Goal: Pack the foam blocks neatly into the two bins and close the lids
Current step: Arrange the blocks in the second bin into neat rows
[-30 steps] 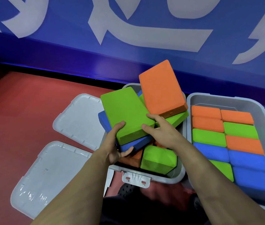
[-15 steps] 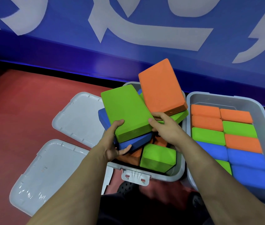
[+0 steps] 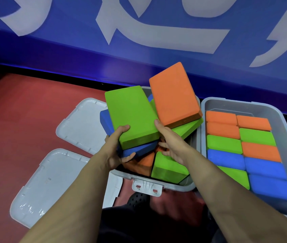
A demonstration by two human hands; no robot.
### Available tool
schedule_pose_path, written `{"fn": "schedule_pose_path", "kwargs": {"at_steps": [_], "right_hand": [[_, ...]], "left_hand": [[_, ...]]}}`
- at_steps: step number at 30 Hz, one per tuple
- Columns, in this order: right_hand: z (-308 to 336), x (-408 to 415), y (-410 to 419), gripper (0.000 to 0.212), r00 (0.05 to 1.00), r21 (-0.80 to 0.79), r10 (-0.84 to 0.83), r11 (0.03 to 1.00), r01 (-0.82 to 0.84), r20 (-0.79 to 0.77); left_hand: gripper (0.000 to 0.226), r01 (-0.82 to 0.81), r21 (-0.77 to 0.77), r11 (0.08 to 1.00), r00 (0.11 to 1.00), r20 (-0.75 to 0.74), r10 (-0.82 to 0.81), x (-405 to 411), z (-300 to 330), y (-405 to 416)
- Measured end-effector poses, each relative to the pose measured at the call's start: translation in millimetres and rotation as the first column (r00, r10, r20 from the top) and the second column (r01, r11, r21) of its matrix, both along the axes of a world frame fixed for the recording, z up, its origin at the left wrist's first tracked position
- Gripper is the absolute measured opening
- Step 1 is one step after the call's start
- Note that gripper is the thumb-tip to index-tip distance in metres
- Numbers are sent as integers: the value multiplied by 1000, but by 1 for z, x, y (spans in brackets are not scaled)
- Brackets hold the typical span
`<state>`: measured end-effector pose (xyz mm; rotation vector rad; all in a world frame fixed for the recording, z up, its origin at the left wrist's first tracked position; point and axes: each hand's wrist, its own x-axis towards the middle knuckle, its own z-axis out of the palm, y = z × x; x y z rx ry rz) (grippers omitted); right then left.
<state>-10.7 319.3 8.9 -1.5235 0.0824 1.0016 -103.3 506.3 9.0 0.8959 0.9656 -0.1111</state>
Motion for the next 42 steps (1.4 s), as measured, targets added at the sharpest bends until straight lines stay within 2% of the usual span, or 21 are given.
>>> {"fn": "schedule_pose_path", "kwargs": {"at_steps": [4,5,8,9,13,18,23,26,29,35,42], "right_hand": [[-6,4,-6,102,1000,-20,18,1000,-18,-7],[-11,5,-10,95,999,-50,37,998,-37,6],[-32,7,-24,51,986,-169,116,981,-94,124],[-42,10,-27,47,969,-244,170,962,-123,180],[-79,21,-19,62,908,-417,337,884,-213,250],[-114,34,6,80,787,-605,509,763,-225,349],[-127,48,24,84,672,-773,680,582,-254,292],[-133,52,30,85,647,-810,711,534,-244,274],[-141,55,31,87,617,-799,737,533,-278,277],[-151,61,31,92,676,-686,659,659,-308,330],[-152,63,46,89,646,-672,648,689,-273,402]], "left_hand": [[89,-56,-22,998,998,9,56,-3,2,9],[85,-73,-17,997,997,10,74,-4,2,11],[78,-124,10,992,992,12,124,-6,4,20],[80,-137,19,990,990,11,137,-6,4,22],[90,-171,47,984,985,21,170,-3,5,28],[89,-211,101,972,977,16,211,4,3,29],[84,-237,119,964,971,18,237,9,3,32],[83,-238,126,963,971,21,237,11,3,31],[80,-235,140,962,972,12,236,13,2,30],[79,-220,142,965,975,-2,222,14,1,26],[79,-247,151,957,968,6,249,15,5,25]]}}
